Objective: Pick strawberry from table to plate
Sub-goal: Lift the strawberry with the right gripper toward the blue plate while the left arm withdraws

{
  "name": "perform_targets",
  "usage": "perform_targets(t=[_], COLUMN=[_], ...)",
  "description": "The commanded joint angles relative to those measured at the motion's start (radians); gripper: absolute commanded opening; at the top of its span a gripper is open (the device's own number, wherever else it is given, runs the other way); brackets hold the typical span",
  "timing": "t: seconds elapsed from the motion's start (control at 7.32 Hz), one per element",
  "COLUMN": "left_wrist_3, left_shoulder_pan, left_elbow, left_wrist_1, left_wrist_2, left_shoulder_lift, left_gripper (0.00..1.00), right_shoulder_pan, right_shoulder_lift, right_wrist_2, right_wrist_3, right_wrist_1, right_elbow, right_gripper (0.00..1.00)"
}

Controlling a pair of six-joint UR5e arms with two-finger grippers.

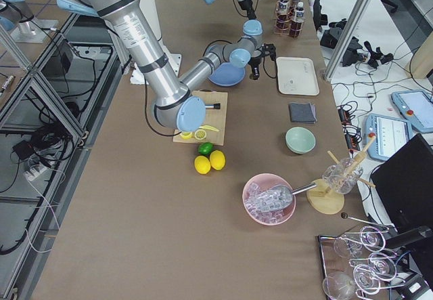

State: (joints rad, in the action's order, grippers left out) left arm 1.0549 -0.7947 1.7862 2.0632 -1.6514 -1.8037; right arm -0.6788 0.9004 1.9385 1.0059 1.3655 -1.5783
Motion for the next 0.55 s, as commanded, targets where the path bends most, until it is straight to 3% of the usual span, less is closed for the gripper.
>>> perform_targets(t=[0.0,0.14,0.41], left_wrist_3=[-0.154,-0.176,-0.177], left_shoulder_pan=[-0.128,-0.18,-0.213], left_elbow=[-0.027,-0.063,-0.076], left_wrist_1=[-0.009,-0.009,-0.008], left_wrist_2=[-0.181,-0.291,-0.333], left_shoulder_lift=[0.044,0.047,0.061], left_gripper=[0.98,0.98,0.98], right_shoulder_pan=[0.097,0.155,0.249], right_shoulder_lift=[-0.018,-0.02,-0.021], right_wrist_2=[-0.056,-0.106,-0.168], right_wrist_3=[0.089,0.117,0.172], right_wrist_1=[0.041,0.078,0.086], right_elbow=[-0.037,-0.058,-0.065], right_gripper=[0.0,0.0,0.0])
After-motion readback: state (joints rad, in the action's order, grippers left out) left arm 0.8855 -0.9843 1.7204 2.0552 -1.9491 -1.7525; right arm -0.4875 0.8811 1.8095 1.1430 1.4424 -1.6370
